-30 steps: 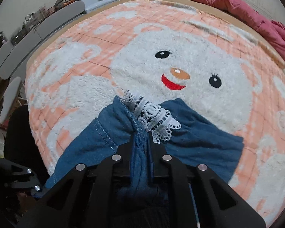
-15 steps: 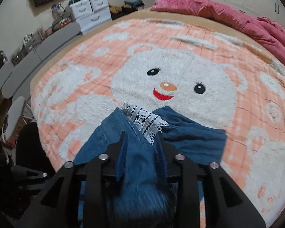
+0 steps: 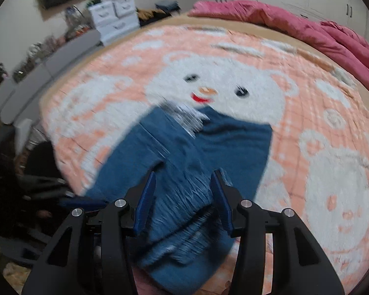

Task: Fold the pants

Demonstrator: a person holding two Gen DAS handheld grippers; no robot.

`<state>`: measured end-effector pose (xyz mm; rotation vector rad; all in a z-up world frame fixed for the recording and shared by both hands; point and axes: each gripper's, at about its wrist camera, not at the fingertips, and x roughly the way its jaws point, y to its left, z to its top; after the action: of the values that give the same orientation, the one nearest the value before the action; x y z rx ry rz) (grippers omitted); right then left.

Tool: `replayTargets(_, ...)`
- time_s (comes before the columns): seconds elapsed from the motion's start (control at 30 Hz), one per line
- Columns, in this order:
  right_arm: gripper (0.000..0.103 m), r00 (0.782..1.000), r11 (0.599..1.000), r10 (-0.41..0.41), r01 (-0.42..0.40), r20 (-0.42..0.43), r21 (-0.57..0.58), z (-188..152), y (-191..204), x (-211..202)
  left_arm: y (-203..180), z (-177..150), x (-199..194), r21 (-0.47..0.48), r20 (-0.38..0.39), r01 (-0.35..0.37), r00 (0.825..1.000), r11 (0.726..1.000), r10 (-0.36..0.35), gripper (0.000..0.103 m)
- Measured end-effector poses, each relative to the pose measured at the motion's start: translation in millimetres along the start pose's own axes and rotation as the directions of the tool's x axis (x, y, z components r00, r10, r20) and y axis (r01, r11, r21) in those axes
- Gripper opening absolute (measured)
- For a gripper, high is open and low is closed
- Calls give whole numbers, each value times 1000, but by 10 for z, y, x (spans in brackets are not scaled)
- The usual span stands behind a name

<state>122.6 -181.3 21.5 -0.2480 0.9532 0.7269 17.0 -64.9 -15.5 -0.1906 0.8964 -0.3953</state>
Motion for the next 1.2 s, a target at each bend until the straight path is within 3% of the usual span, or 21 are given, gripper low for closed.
replayTargets(0.07,46,1000,1000,-6,6,-3,7,-36,-24,51,-20,1,-21,4,1,-6,1000,1000,6,30)
replayTargets(0.23,47,998,999,20,-23,60,48,-65,-54,-101,-45,7,-123,7,9,-15,1000,1000,14,44)
replayTargets(0.3,61,994,996,32,-40,101,78,-81,-85,-220,-41,22,-177,6,15,-21,1000,1000,21,48)
replayTargets(0.5,65,978,989,49,-77,200,130,-171,-142,-558,2,85,-344,8,51,-56,997,998,55,57)
replayTargets(0.6,74,972,988,32,-65,233,138,-228,-135,-700,18,117,-418,3,71,-75,995,997,74,61)
replayTargets(0.77,79,963,988,-6,-36,268,151,-311,-143,-850,50,158,-514,-6,96,-104,990,995,104,68)
replayTargets(0.87,79,963,986,-24,-21,268,163,-369,-146,-857,79,184,-553,-13,107,-128,986,992,129,76)
replayTargets(0.97,87,966,982,-39,-9,257,186,-444,-185,-799,128,225,-529,-29,108,-142,984,989,145,81)
replayTargets(1.2,87,984,966,-38,-8,172,259,-580,-323,-475,316,312,-288,-62,74,-179,980,982,183,84)
